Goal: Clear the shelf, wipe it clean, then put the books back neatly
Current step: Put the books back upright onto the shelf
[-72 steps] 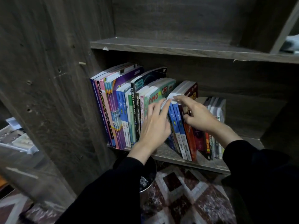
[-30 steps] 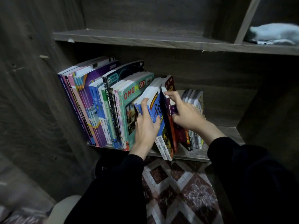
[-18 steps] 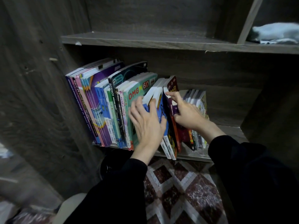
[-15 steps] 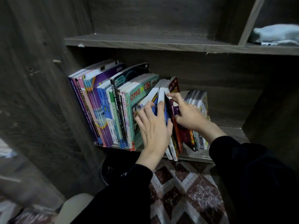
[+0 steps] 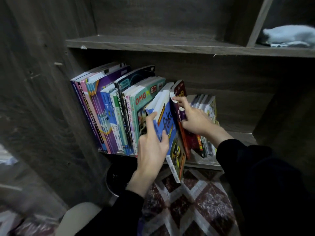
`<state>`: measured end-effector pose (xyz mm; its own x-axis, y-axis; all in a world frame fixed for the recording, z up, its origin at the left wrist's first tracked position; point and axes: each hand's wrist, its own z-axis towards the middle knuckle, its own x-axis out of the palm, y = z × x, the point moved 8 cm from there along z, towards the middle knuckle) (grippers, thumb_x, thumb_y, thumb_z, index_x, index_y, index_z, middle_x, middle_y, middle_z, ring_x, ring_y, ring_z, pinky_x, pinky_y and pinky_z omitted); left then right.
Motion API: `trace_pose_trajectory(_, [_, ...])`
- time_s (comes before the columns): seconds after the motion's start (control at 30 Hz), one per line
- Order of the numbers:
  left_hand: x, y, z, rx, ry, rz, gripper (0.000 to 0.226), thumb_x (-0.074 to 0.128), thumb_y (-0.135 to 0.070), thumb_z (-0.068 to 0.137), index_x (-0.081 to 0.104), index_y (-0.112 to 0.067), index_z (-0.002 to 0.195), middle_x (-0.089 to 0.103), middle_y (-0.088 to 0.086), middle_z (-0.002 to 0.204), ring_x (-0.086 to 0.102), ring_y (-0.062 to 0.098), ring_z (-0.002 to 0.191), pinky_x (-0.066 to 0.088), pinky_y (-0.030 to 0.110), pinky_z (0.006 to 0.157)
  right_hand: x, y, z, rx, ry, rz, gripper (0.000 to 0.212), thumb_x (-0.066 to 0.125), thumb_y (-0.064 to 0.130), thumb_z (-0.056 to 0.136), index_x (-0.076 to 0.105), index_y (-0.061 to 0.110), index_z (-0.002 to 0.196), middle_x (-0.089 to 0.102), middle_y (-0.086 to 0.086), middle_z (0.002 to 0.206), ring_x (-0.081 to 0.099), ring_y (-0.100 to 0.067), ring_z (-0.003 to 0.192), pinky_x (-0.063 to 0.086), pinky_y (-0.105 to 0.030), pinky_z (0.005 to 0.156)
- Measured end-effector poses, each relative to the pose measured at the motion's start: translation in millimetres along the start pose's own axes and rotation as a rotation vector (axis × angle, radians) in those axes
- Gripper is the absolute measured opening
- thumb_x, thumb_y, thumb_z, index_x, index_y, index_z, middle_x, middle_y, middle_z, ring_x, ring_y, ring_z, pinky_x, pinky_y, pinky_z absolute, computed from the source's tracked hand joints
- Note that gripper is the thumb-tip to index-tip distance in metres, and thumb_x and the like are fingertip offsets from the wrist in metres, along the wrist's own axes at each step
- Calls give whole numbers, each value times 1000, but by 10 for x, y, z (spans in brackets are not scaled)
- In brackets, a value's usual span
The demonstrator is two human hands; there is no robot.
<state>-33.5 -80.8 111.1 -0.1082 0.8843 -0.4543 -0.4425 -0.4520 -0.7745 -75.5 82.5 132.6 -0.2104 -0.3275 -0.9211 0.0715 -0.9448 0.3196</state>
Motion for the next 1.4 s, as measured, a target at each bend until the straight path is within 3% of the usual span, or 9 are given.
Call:
trace_pose_trajectory(0.17, [25, 176, -138, -55, 27, -79, 70, 62, -29, 91, 15, -35, 143, 61, 1, 81, 66, 25, 65, 55, 45, 56, 26, 85, -5, 3, 8, 11, 82, 49, 3, 75, 14, 38, 141, 66, -8, 96, 62, -33, 69, 46, -38, 59])
trace_pose_trajectory(0.33, [-66, 51, -110, -67, 27, -109, 51, 59, -16, 93, 25, -37, 125, 65, 11, 78, 66, 32, 64, 53, 54, 53, 23, 134, -7, 16, 6, -9, 83, 50, 2, 75, 15, 38, 141, 63, -6, 84, 59, -31, 65, 38, -35, 52])
trace_pose_trajectory(0.57, [-824, -70, -80, -40, 143, 79, 52, 65, -16, 88, 25, -47, 102, 67, 2, 88, 66, 11, 75, 57, 37, 66, 63, 217, 21, 25, 2, -71, 82, 49, 3, 77, 14, 37, 143, 46, -1, 62, 45, -22, 52, 23, -31, 46])
trace_pose_trajectory(0.63, [-1055, -78, -103, -37, 170, 107, 50, 66, -15, 87, 28, -43, 102, 65, -11, 82, 63, -2, 70, 52, 19, 59, 71, 254, 20, 26, 4, -92, 81, 49, 3, 78, 16, 36, 144, 48, 2, 68, 51, -27, 60, 27, -32, 50])
trace_pose_trajectory(0.73, [-1360, -107, -138, -15, 200, 181, 50, 68, -17, 85, 28, -45, 100, 65, -13, 81, 61, 2, 74, 52, 26, 65, 154, 346, 98, 60, 26, -82, 75, 53, 8, 75, 24, 33, 139, 51, -11, 121, 56, -38, 103, 42, -42, 78])
trace_pose_trajectory(0.9, [-1756, -70, -96, -30, 181, 289, 46, 66, -12, 85, 31, -36, 103, 65, -5, 81, 61, 11, 77, 52, 37, 68, 2, 956, 288, 8, -269, -47, 70, 55, 14, 78, 30, 19, 143, 22, -17, 153, 19, -34, 141, 17, -54, 114])
trace_pose_trajectory(1.07, [-1990, 34, -18, -74, 46, 313, 44, 64, -8, 84, 32, -31, 103, 66, 10, 77, 58, 11, 65, 47, 20, 61, 169, 1796, 494, -384, -220, -254, 77, 48, 30, 81, 17, 30, 151, 1, 1, 161, -6, -27, 147, -8, -56, 115])
trace_pose_trajectory(1.27, [-1999, 99, -6, -96, 8, 269, 45, 65, -7, 85, 32, -30, 105, 62, -3, 70, 59, 0, 64, 46, 14, 51, 493, 1782, 665, -276, -207, -533, 72, 33, 57, 96, 14, 17, 152, 0, 3, 161, -1, -33, 147, 3, -68, 110])
trace_pose_trajectory(1.4, [-2005, 87, 15, -83, 4, 253, 45, 65, -6, 84, 33, -29, 105, 59, -10, 70, 56, -14, 63, 42, 6, 48, 536, 1807, 652, -232, -262, -477, 69, 37, 52, 97, 12, 19, 153, 16, 0, 157, 21, -36, 139, 9, -67, 110])
